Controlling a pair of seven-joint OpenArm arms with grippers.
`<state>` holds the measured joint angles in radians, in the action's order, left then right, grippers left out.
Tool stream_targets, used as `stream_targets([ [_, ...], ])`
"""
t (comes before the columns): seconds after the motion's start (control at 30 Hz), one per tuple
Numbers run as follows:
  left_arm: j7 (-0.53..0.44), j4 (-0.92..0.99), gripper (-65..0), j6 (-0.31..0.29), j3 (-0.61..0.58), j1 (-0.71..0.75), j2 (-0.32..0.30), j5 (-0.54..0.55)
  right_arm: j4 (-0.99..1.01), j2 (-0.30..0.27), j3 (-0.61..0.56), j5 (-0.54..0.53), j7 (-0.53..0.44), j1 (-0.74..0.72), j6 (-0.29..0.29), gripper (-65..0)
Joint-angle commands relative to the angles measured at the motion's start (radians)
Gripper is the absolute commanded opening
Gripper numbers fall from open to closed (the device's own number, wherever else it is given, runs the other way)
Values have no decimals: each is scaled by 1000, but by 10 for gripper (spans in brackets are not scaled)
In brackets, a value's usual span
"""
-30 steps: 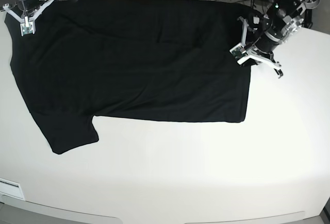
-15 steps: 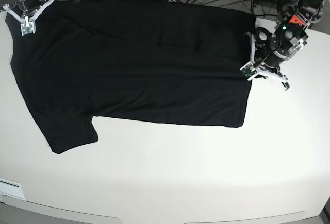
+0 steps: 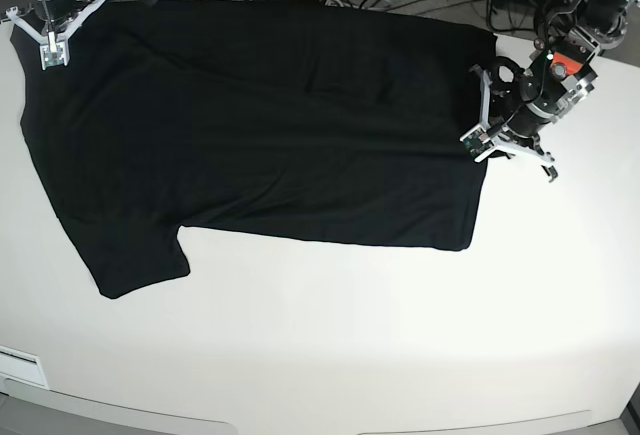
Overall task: Fold the T-shirt properly
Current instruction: 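Move left gripper to the opposite hem corner and grasp it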
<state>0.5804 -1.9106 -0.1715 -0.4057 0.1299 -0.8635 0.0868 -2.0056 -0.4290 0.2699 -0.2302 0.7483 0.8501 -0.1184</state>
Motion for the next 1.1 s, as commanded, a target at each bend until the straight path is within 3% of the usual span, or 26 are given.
stream_targets([
  [0.0, -8, -14, -650, 16, 8, -12, -15, -7, -10, 5, -15, -53, 57, 19, -34, -650],
  [0.2, -8, -14, -650, 18, 8, -12, -15, -8, -100, 5, -15, -53, 56, 19, -24, -650],
  [0.27, -9, -14, -650, 18, 8, -12, -15, -16, -143, 5, -15, -52, 55, 19, -6, -566],
  [0.33, -8, -14, -650, 18, 8, -12, -15, -26, -188, 5, -15, -27, 36, 19, 31, -491],
  [0.47, -8, -14, -650, 19, 8, -11, -15, -26, -257, 5, -15, 123, -21, 19, 136, -491],
  [0.57, -8, -14, -650, 69, 8, -12, -15, -27, -282, 5, -15, 243, -44, 19, 177, -491],
  [0.67, -8, -15, -650, 156, 8, -16, -15, -34, -288, 2, -15, 328, -48, 19, 234, -491],
  [0.8, -11, -14, -650, 270, 17, -55, -14, -13, -288, -6, -14, 384, -38, 19, 293, -491],
  [0.87, -22, 5, -650, 289, 56, -90, -5, 58, -288, -6, -14, 388, -19, 20, 297, -491],
  [0.93, -23, 69, -650, 259, 128, -128, 32, 147, -288, -6, -14, 387, 5, 20, 293, -491],
  [1.07, 29, 323, -650, 49, 296, -259, 143, 453, -288, -6, -14, 385, 15, 19, 274, -491],
])
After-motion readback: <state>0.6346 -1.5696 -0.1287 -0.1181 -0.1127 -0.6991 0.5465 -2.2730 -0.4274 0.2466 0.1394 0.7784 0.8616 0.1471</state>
